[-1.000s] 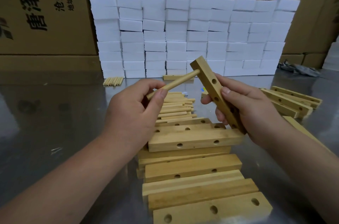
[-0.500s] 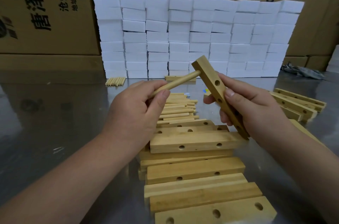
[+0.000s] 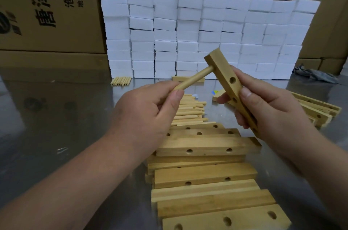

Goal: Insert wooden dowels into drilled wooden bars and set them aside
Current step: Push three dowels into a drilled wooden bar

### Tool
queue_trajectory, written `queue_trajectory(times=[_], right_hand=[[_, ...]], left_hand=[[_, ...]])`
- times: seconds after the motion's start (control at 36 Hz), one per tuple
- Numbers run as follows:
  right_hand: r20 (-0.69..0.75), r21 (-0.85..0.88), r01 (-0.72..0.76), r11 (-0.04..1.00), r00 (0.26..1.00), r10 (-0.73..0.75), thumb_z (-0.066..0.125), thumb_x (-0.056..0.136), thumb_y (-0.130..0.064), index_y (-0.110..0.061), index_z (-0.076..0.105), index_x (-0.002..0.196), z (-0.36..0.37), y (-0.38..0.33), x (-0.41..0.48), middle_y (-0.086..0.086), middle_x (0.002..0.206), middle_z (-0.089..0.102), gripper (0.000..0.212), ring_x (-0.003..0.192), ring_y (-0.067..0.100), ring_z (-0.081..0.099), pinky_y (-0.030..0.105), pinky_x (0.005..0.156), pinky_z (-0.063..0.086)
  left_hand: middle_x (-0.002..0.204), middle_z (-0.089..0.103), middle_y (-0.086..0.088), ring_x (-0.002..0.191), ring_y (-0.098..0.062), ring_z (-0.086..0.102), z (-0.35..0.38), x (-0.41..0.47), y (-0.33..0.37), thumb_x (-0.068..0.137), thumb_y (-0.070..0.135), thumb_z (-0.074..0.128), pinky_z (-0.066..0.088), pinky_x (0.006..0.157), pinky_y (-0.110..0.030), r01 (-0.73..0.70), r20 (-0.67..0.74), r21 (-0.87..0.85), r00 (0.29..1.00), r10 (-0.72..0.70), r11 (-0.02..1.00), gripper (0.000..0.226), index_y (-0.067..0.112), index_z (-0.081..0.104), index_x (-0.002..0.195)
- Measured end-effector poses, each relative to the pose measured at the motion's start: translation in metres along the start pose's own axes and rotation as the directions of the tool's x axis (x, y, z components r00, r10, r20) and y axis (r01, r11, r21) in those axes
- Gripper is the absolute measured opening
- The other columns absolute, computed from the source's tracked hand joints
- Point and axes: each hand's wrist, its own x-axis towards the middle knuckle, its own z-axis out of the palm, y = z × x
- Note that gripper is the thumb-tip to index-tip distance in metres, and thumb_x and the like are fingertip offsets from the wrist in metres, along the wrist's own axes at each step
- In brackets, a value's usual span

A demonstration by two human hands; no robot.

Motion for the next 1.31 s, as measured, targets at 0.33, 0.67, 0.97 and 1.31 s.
queue_trajectory(times=[0.33,0.67,0.97,1.31], right_hand=[[-0.015,-0.022,0.013,1.000,1.000,-0.013,0.044,0.078,-0.041,-0.045,0.052,0.121,0.003,-0.006,-0.003,-0.007,0.085,0.068,0.044,0.052,0.008,0.050,0.022,0.051,0.046],[-0.021,-0.043,0.015,0.999,1.000,-0.016,0.045,0.077,-0.046,-0.045,0.050,0.122,0.005,-0.005,-0.003,-0.011,0.077,0.065,0.045,0.052,0.007,0.049,0.021,0.051,0.045],[-0.058,-0.049,0.050,0.998,0.997,-0.053,0.049,0.086,-0.037,-0.043,0.049,0.124,0.011,-0.001,-0.002,-0.016,0.079,0.066,0.039,0.052,0.008,0.048,0.017,0.051,0.044],[-0.459,0.278,-0.189,0.942,0.835,0.303,0.043,0.091,-0.013,-0.017,0.053,0.117,-0.003,0.010,0.011,-0.006,0.077,0.068,0.029,0.050,0.004,0.051,0.017,0.042,0.043]], left_hand=[[0.045,0.043,0.013,0.044,-0.001,0.042,0.000,0.001,0.009,0.088,0.039,0.042,0.031,0.041,-0.008,0.167,0.040,-0.233,0.986,-0.162,0.958,0.026,0.031,0.063,0.074],[0.043,0.033,0.010,0.044,-0.007,0.030,0.003,0.004,0.001,0.082,0.054,0.042,0.031,0.052,-0.032,0.351,0.199,-0.393,0.935,-0.294,0.850,0.037,0.030,0.062,0.062],[0.045,0.033,0.009,0.045,-0.009,0.031,0.002,0.010,0.002,0.091,0.042,0.038,0.033,0.048,-0.025,0.412,0.221,-0.438,0.911,-0.349,0.799,0.044,0.020,0.066,0.066],[0.112,0.056,0.011,0.099,-0.015,0.056,0.013,0.010,-0.059,0.095,0.017,0.045,0.038,0.078,-0.025,0.470,0.225,0.028,0.857,-0.463,0.882,0.030,0.041,0.063,0.088]])
